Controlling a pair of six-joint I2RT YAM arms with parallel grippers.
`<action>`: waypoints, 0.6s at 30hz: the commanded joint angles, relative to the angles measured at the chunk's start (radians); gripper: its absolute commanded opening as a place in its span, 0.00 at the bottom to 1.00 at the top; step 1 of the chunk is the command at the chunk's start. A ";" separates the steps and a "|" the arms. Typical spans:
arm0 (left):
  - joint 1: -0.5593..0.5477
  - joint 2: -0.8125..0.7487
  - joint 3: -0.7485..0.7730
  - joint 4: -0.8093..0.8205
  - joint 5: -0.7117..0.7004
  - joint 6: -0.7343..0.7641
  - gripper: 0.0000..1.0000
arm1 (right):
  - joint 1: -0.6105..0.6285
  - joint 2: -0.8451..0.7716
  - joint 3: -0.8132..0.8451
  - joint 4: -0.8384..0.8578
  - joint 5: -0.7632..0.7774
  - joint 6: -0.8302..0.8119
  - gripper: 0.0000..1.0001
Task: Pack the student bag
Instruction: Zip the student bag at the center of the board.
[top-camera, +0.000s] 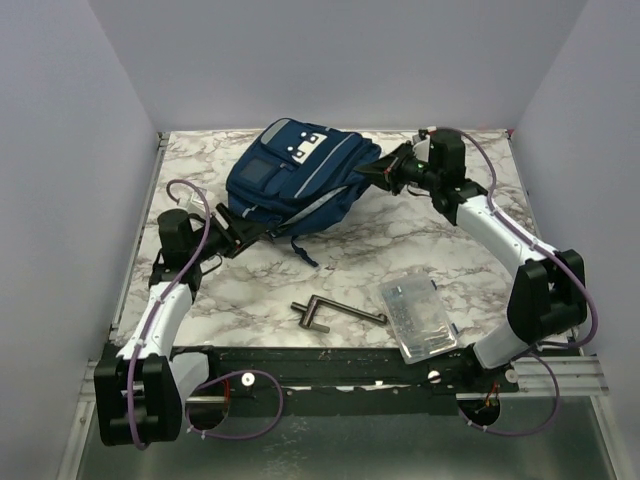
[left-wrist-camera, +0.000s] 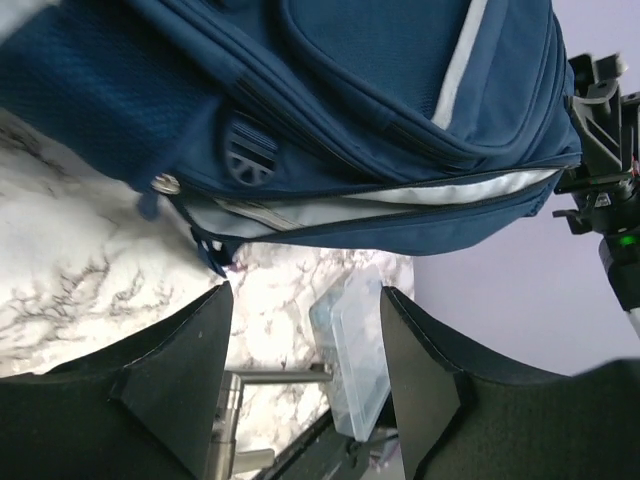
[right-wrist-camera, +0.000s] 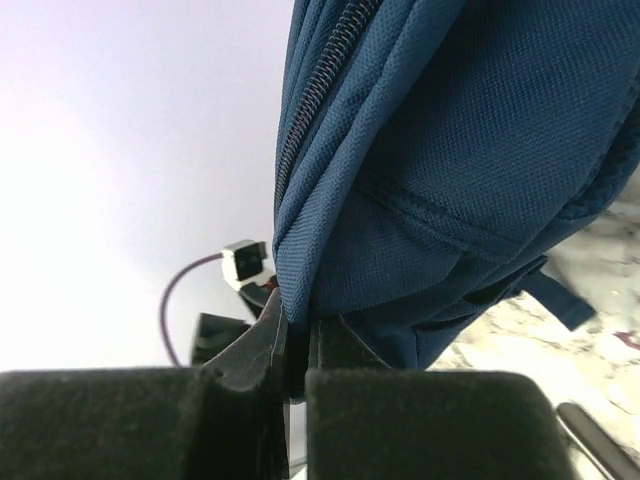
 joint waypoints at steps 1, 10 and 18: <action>0.052 -0.015 -0.061 0.192 -0.018 -0.070 0.63 | -0.050 0.038 0.124 0.295 -0.167 0.238 0.00; -0.074 0.114 -0.206 0.608 -0.219 -0.048 0.62 | -0.066 0.160 0.337 0.252 -0.193 0.324 0.00; -0.143 0.306 -0.195 0.798 -0.329 0.027 0.53 | -0.078 0.200 0.424 0.247 -0.203 0.359 0.00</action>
